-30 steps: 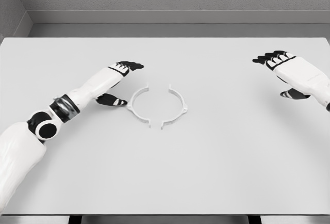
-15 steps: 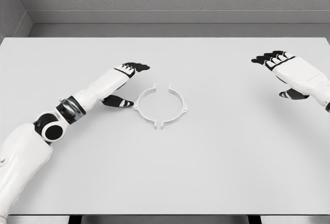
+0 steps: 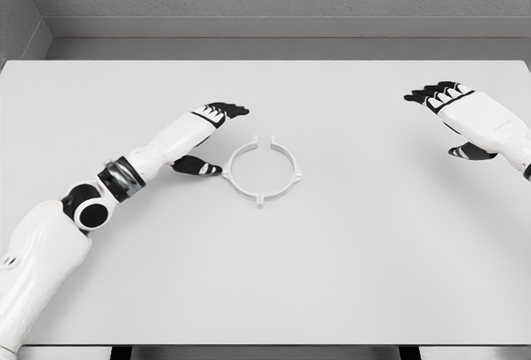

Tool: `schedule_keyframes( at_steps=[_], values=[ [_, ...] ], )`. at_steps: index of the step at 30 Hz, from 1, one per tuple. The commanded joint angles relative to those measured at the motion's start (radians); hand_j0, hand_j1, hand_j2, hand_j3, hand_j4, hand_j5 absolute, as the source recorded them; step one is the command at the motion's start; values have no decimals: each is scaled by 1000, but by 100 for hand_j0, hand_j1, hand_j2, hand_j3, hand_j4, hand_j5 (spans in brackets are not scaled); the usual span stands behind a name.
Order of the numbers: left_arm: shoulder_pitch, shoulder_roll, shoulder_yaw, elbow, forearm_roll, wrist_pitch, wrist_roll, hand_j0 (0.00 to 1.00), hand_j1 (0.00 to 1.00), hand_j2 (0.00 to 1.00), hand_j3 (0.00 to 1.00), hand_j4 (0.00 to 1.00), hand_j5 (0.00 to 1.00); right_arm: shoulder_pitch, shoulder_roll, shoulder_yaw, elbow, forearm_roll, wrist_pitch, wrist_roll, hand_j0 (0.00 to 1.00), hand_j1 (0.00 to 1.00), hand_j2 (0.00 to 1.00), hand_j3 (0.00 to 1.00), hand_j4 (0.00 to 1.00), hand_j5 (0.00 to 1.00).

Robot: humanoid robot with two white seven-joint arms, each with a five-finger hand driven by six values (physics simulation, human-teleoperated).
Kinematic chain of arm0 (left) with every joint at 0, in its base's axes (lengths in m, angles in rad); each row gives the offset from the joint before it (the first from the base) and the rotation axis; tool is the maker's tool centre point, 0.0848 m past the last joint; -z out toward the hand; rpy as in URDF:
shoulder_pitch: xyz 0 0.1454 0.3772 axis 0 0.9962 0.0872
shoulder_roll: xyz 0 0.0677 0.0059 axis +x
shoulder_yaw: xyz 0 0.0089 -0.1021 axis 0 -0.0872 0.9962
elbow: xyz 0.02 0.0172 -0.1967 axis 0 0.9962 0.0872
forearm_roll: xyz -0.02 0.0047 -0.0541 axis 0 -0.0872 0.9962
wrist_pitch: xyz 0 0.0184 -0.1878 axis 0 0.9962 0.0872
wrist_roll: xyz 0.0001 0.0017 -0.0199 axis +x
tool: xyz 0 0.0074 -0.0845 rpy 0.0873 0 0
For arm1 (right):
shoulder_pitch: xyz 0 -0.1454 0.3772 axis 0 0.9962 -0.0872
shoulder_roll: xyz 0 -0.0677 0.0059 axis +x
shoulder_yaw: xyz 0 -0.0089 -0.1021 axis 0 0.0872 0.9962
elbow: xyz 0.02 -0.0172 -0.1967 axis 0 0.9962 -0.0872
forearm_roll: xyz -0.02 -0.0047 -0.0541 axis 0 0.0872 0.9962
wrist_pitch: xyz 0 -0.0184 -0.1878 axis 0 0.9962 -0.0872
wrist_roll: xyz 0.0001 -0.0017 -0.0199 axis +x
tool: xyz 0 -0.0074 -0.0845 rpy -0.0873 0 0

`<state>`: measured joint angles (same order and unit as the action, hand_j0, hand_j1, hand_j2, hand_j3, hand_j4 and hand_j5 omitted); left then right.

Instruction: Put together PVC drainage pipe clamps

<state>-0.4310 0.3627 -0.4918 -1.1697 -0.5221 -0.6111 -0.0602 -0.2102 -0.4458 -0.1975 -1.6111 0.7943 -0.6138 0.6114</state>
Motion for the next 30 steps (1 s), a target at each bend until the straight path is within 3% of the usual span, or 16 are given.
schedule_keyframes(
  at_steps=[1,25,26,30],
  values=[
    [0,-10,1,-2,4,0,0,100,100,100,100,100,100,0,-1,0,-1,-6,3,-1,100,100,100,100,100,100],
    [-12,-16,16,9,7,0,0,100,100,100,100,100,100,0,-1,3,-1,-6,3,-1,100,100,100,100,100,100],
    [-14,-5,35,9,8,0,0,100,100,100,100,100,100,0,-1,3,-1,-6,3,-1,100,100,100,100,100,100],
    [-52,189,87,9,16,0,0,100,100,100,100,100,100,-2,-1,3,-1,-6,3,-1,100,100,100,100,100,100]
  ],
)
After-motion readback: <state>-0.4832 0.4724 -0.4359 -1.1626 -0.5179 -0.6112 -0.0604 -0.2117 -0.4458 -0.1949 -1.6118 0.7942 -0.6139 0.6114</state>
